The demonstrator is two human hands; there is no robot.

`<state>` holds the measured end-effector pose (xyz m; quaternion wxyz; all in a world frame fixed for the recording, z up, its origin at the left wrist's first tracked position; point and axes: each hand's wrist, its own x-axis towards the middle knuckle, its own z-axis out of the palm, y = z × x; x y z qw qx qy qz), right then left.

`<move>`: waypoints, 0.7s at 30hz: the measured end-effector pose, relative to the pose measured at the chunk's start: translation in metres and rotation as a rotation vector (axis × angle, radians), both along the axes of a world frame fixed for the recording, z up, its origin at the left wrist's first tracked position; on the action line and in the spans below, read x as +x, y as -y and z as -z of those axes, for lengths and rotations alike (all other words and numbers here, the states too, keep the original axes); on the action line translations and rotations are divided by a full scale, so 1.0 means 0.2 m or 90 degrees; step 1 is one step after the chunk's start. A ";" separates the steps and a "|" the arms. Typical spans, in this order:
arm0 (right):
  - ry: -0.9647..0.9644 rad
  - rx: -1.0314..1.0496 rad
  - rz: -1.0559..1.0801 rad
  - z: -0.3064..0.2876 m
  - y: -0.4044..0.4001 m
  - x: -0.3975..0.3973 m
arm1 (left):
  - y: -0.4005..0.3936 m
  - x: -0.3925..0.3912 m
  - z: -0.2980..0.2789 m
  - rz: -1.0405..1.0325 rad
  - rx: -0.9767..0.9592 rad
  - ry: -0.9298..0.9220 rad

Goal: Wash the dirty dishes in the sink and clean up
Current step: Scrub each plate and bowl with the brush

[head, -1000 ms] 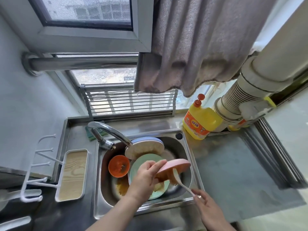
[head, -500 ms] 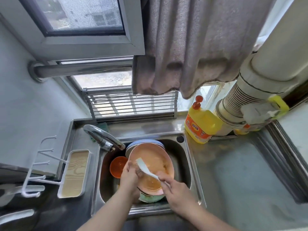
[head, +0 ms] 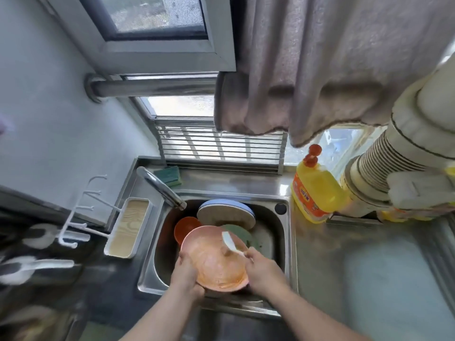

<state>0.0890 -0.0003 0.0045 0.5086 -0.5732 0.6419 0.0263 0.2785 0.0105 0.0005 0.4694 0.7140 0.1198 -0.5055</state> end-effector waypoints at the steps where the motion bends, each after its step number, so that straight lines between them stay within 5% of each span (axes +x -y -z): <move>1: -0.020 0.017 -0.002 0.02 -0.01 -0.08 | 0.01 0.02 0.00 -0.004 0.012 0.003; 7: 0.069 0.040 -0.039 -0.10 -0.20 0.17 | 0.04 0.15 0.11 0.041 0.027 0.027; 13: -0.107 0.015 0.052 0.00 -0.08 0.17 | 0.12 0.34 0.13 0.095 0.010 -0.066; 18: -0.026 0.013 0.051 -0.16 -0.29 0.56 | 0.16 0.48 0.13 0.190 -0.032 -0.101; 21: -0.084 -0.043 0.103 -0.07 -0.14 0.62 | 0.12 0.45 0.10 0.222 -0.015 -0.179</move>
